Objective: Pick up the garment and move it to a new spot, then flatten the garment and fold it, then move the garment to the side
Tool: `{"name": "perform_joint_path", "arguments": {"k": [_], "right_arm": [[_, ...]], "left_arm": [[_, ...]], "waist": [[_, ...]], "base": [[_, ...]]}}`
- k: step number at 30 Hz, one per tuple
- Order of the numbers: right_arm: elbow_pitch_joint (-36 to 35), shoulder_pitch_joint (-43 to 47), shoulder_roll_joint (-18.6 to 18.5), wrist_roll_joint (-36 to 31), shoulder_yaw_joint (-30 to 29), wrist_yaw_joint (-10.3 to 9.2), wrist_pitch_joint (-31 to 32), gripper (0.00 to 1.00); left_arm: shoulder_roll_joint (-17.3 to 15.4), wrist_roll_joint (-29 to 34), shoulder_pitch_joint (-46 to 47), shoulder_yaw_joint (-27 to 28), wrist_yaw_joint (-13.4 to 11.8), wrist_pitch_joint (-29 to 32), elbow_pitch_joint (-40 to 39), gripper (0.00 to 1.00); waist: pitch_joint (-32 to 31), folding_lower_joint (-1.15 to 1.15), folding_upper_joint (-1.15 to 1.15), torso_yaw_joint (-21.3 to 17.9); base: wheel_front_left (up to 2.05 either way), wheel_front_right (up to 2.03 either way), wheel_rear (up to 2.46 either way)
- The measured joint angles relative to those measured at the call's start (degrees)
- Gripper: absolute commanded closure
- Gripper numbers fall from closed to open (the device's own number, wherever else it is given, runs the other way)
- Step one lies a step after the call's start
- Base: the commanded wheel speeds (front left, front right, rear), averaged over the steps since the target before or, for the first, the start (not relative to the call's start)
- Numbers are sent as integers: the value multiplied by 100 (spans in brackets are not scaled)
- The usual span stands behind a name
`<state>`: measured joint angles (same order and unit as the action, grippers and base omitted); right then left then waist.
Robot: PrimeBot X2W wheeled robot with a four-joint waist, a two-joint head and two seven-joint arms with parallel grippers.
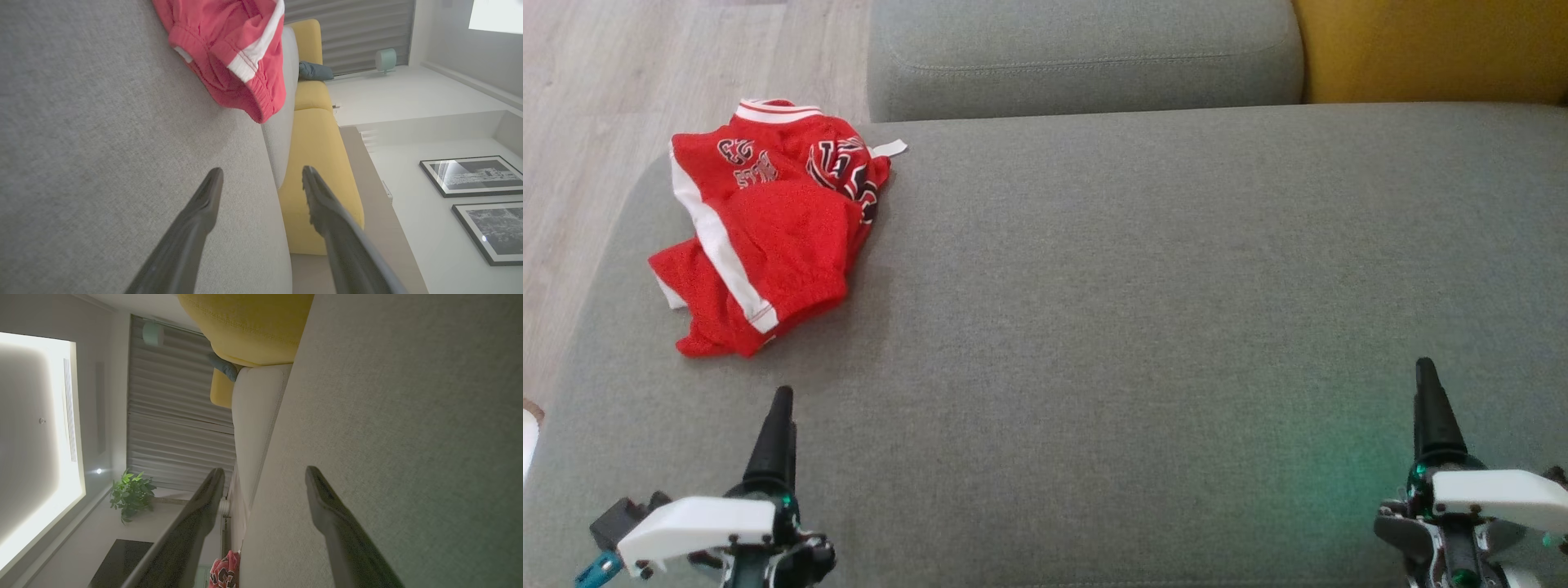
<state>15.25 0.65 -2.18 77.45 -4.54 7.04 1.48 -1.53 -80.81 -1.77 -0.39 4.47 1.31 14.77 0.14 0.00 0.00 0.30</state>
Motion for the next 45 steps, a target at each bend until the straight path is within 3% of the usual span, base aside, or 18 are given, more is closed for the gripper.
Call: {"name": "perform_joint_path", "arguments": {"k": [12, 22, 45], "right_arm": [[-276, 0, -1, -1048, 172, 0, -215, 0], [-441, 1, -2, -2209, 400, 0, -364, 0], [-352, 6, -5, -3941, 722, 0, -756, 0]], "left_arm": [[-3, 942, -1, -232, -149, -198, -175, 0], [-7, 2112, -1, -450, -246, -374, -250, 0], [-18, 3940, -11, -624, -374, -733, -348, 0]], "waist": [[-31, 0, 0, 35], [-71, 0, 0, 55], [-121, 0, 0, 82]], "base": [[0, 0, 0], [0, 0, 0], [0, 0, 0]]}}
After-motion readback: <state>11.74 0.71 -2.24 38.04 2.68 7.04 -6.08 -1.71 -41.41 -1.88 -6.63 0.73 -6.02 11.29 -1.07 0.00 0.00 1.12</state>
